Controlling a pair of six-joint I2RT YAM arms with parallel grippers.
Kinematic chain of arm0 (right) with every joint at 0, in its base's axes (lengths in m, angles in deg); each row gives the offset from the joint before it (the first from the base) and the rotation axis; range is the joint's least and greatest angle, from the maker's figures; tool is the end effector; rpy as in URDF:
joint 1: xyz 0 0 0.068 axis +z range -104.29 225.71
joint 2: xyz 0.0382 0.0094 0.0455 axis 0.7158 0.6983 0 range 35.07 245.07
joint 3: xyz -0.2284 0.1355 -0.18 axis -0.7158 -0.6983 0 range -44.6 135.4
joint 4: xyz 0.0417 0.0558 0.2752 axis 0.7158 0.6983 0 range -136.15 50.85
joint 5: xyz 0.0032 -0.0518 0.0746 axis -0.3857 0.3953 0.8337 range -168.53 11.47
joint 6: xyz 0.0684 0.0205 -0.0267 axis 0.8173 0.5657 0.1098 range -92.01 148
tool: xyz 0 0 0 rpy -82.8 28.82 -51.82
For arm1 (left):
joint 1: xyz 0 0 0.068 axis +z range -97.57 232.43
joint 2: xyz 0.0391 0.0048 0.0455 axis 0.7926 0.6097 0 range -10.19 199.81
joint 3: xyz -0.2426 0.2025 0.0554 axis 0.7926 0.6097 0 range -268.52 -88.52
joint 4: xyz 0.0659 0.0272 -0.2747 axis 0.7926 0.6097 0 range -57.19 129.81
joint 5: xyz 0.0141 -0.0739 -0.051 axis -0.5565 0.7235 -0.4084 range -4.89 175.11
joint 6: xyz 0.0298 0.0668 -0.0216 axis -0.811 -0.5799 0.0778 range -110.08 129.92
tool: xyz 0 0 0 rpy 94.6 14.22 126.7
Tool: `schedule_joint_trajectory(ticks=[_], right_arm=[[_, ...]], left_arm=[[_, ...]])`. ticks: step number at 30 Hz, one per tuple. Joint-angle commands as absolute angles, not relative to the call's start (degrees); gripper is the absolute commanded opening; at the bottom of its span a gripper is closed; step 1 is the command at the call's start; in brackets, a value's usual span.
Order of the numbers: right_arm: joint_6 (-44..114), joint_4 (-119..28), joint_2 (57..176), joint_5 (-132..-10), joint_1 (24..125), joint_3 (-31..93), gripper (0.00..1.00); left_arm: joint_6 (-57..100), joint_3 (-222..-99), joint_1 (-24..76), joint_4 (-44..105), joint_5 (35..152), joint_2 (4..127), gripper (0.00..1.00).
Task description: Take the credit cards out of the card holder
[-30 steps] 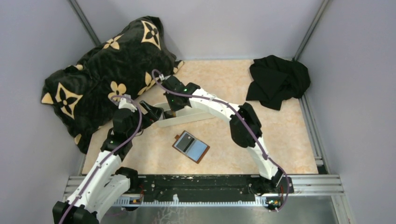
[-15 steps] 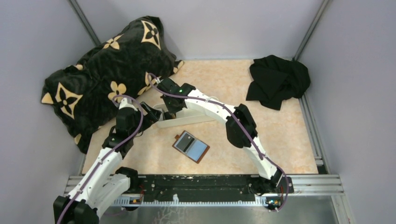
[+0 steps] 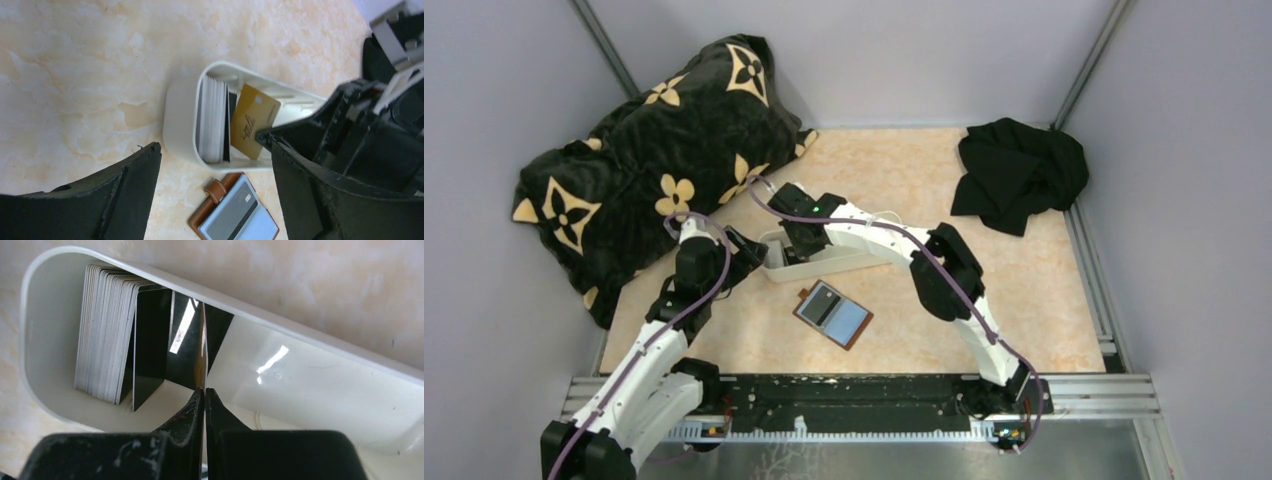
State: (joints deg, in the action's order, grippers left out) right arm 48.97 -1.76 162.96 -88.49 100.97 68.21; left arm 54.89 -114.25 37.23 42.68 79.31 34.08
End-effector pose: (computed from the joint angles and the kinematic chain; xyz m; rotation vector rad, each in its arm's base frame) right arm 0.3268 0.4517 0.2302 -0.7088 2.5083 0.2604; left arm 0.1861 -0.0438 0.2378 -0.6029 2.0206 -0.5373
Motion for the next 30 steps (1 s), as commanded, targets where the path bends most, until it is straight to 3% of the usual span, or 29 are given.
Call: schedule_joint_trajectory(ticks=[1,5,16,24,30], right_arm=[[50.7,-6.2,151.4,-91.9,100.5,59.2,0.00],[52.0,-13.1,143.9,-90.2,98.7,50.1,0.00],[50.0,-15.0,132.8,-90.0,95.4,42.6,0.00],[50.2,-12.9,135.2,-88.2,95.0,44.9,0.00],[51.4,-13.1,136.2,-87.4,95.6,45.4,0.00]], left_arm=[[54.8,-116.6,37.7,39.6,78.6,35.8,0.87],[53.5,-120.0,37.7,35.1,79.9,42.3,0.90],[50.7,-126.8,37.7,18.5,83.7,61.4,0.88],[48.5,-131.5,37.6,9.4,88.3,75.1,0.87],[47.9,-132.6,37.6,8.8,90.6,76.6,0.84]])
